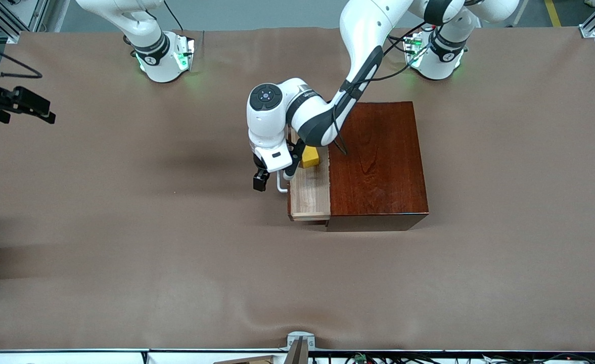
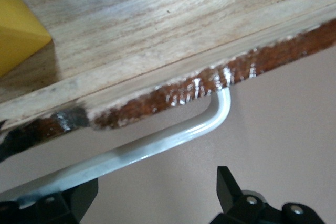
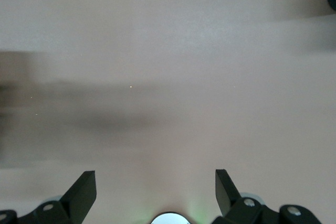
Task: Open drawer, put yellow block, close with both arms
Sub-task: 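Push the drawer shut with the left gripper while the right arm retracts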
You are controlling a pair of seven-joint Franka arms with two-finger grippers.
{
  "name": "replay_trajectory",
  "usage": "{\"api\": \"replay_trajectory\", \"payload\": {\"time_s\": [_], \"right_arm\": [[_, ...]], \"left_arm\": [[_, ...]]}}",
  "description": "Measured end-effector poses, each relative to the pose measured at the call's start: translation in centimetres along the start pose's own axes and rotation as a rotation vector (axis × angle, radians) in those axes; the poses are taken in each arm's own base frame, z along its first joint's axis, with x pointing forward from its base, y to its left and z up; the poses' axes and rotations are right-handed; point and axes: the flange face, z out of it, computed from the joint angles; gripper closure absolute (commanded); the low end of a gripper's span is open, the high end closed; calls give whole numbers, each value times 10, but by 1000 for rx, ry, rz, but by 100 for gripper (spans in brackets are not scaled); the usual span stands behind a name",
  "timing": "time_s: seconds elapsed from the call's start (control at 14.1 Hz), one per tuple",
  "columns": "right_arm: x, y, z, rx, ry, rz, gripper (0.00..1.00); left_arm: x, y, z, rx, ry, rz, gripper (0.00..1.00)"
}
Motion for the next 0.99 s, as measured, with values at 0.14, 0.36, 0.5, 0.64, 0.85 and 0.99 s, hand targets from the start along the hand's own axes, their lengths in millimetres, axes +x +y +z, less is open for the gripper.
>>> {"api": "replay_trajectory", "payload": {"time_s": [0.14, 0.36, 0.5, 0.64, 0.85, 0.99], "right_arm": [[-3, 2, -9, -13, 37, -9, 0], [-4, 4, -21, -29, 69, -7, 0], [-3, 5, -22, -29, 71, -5, 0], [-2, 5, -21, -30, 70, -4, 0], [-2, 5, -21, -30, 69, -4, 0], [-2, 5, -21, -30, 69, -4, 0]], "left_arm": [[6, 1, 0, 25, 28, -10, 0], [25, 3, 1, 87, 95, -30, 0], [45, 7, 1, 127, 145, -50, 0], [64, 11, 0, 167, 180, -69, 0], [77, 9, 2, 218, 217, -82, 0], [79, 9, 3, 227, 225, -84, 0]]}}
